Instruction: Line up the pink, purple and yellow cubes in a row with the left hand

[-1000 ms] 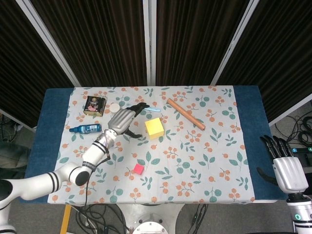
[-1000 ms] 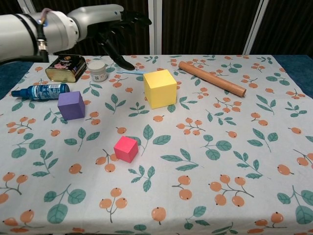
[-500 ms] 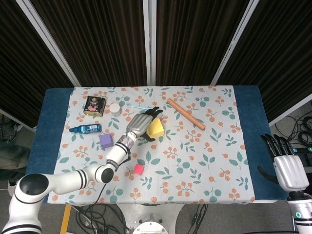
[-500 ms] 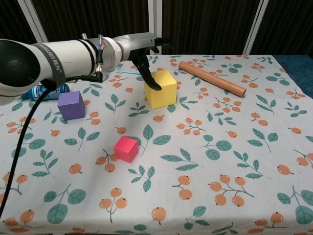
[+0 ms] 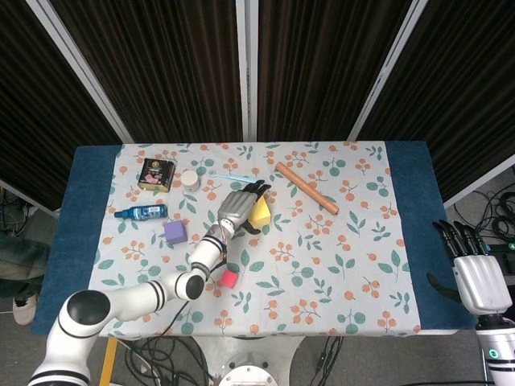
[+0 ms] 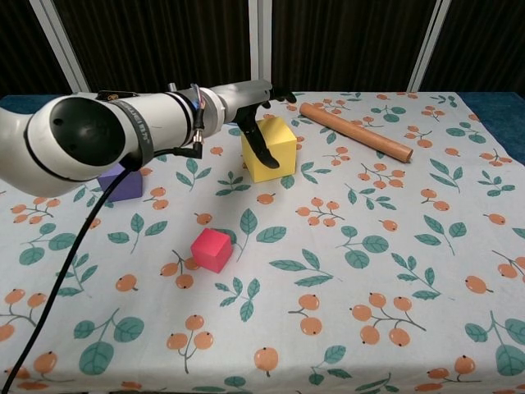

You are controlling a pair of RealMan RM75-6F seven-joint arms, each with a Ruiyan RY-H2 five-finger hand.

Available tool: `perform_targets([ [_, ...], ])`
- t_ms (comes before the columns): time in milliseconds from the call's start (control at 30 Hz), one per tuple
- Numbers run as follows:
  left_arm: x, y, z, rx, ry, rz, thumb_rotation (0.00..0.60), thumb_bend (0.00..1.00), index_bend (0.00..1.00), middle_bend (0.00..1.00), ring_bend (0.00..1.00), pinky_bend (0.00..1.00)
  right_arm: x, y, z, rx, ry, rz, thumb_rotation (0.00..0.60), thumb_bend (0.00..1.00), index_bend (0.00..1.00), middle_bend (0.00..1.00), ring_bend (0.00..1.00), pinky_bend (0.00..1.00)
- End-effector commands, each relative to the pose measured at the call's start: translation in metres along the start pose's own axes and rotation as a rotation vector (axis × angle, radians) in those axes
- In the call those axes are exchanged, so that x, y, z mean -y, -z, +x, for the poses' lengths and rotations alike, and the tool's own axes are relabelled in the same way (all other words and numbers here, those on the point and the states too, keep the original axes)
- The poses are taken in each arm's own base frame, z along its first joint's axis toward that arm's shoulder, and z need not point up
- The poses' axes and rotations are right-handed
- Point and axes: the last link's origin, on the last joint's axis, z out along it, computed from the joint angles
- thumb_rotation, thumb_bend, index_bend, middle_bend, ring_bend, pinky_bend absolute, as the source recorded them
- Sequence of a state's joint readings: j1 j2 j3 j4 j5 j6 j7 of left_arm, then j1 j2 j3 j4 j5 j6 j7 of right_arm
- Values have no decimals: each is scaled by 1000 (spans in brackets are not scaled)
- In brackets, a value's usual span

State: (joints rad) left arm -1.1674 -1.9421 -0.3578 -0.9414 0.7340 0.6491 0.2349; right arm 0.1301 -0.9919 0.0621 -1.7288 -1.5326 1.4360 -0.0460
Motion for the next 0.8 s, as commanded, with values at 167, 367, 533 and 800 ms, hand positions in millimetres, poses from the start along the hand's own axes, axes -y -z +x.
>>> perform_targets([
  [167,-1,-9,-5,-26,19,15,600,32,297,233,201,300,-1,0,0,2,1,-8,600,157,0,37,0,74],
  [367,2,-10,-4,-65,-25,-9,600,160,447,433,413,408,-1,-2,0,6,2,-10,600,157,0,37,0,74],
  [533,4,-5,2,-89,-58,-62,600,211,504,499,486,498,0,-1,0,5,1,-7,600,157,0,37,0,74],
  [800,8,22,17,-68,-157,-234,600,227,512,503,487,516,2,3,0,-2,-4,-1,600,157,0,37,0,74],
])
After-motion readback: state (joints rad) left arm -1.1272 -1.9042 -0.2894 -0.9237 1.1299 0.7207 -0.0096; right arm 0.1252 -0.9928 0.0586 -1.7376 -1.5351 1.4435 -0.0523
